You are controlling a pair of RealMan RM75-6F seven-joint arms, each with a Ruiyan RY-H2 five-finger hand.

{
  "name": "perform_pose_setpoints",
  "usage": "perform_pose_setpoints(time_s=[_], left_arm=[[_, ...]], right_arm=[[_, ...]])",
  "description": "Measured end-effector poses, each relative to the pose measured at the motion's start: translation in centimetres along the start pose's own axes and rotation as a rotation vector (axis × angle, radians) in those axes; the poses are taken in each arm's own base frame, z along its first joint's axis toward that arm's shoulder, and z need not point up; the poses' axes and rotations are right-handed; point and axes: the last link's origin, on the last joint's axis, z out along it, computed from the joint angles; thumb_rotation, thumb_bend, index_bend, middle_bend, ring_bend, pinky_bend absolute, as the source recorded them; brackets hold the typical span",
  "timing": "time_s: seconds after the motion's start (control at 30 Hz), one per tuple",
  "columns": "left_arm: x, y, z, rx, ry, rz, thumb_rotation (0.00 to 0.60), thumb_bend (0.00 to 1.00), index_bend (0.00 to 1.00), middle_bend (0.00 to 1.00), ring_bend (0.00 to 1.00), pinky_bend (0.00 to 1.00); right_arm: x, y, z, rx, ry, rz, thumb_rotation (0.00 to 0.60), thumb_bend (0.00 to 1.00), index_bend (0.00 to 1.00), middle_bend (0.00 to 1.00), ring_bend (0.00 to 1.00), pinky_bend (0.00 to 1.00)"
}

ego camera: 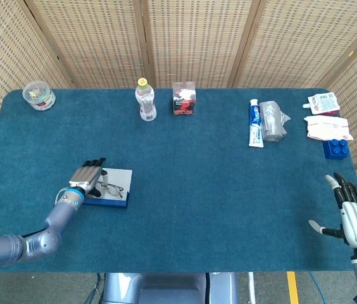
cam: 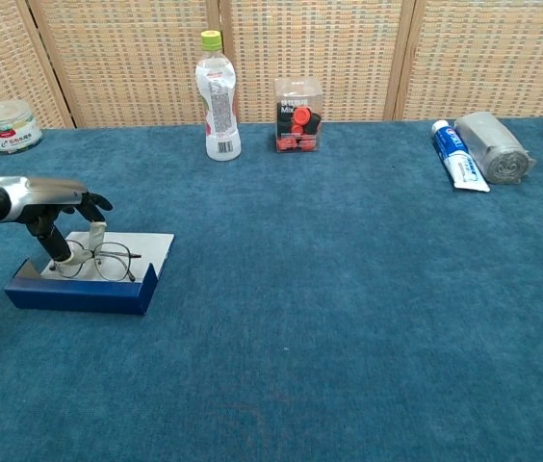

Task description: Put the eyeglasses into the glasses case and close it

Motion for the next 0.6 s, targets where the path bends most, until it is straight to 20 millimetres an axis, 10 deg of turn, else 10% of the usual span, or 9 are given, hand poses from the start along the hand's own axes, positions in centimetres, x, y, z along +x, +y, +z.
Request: perform_pose_setpoints(time_s=[0.6], left_arm=[[-0.36,0.75,-0.22,0.019,-0.031,-0.035,0.600,0.64,0.48,0.00,0.00,0.00]], right_arm=[[0.01,0.00,-0.01,-0.001,0.000,-0.001,0.600,0.00,0.00,0.00,0.00,0.00]])
